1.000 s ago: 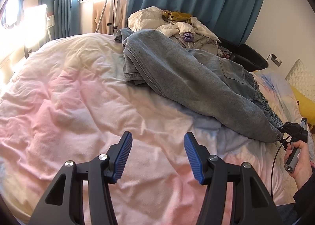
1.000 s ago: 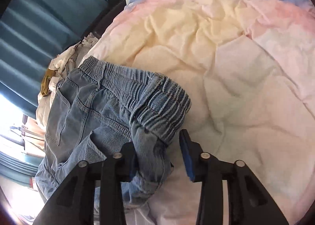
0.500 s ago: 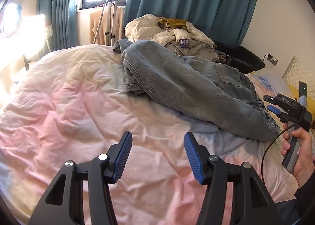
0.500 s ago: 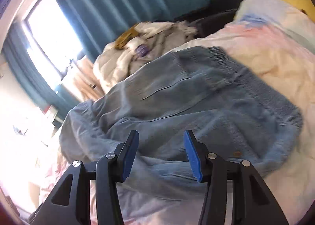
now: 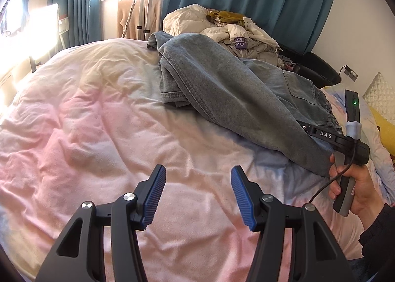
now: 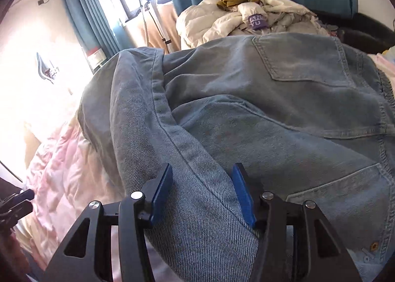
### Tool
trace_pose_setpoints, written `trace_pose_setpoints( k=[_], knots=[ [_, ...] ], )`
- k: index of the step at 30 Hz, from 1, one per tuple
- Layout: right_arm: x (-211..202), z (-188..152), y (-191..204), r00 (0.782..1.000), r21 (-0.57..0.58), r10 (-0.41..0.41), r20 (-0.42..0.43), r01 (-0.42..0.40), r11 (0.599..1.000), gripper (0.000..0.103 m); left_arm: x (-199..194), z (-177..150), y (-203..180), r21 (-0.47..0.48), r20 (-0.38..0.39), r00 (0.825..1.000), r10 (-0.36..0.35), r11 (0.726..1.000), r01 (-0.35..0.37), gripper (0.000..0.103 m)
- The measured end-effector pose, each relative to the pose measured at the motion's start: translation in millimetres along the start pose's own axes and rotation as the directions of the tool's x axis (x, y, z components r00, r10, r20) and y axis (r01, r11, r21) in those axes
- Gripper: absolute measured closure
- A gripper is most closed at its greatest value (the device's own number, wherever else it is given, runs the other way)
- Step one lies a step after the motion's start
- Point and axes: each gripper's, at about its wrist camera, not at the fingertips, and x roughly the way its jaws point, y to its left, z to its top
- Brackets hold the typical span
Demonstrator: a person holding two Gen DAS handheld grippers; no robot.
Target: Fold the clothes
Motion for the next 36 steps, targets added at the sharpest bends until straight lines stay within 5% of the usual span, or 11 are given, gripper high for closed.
trace_pose_setpoints(
  k=[2,10,15,18,24,27,30,36],
  knots=[
    [-4,-3,8,1.0,-0.034,0.01,-0.005,-0.01,0.999,0.076,2,0,1,-0.007,0.0,1.0,0.005,1.0,-0.005,0.046],
    [-20,-17,43,0.999,-0.165,0.014,-0.028,-0.019,0.986,0.097,1,-2,2,-0.01,0.008,1.0,0.018,1.0,-0.018,0.046],
    [-43,-29,70,1.0,-0.237,-0.002,-0.024,-0.004,0.971,0.099,-5,-3,2,-0.002,0.033,0.999,0.018,1.0,-0.018,0.046],
    [-45,-46,86,0.995,-0.285,-0.015,-0.094,-0.013,0.958,0.099,-10,-4,1,0.001,0.042,0.999,0.011,1.0,-0.011,0.046],
    [-1,-90,105,0.947,-0.341,-0.18,-0.266,0.082,0.936,0.099,-20,-6,-4,0.029,0.068,0.997,-0.041,0.999,0.039,0.046],
    [3,-84,97,0.945,-0.194,-0.183,-0.271,0.133,0.972,0.095,-20,-7,-6,0.035,0.068,0.996,-0.066,0.997,0.063,0.046],
    [-6,-83,73,0.963,0.062,-0.09,-0.253,0.109,0.992,0.095,-18,-10,-8,0.037,0.062,0.994,-0.087,0.996,0.085,0.046],
    [-20,-91,32,0.984,0.416,0.081,-0.158,-0.008,0.909,0.094,6,10,-30,0.047,0.021,0.99,-0.14,0.989,0.139,0.047]
  ],
)
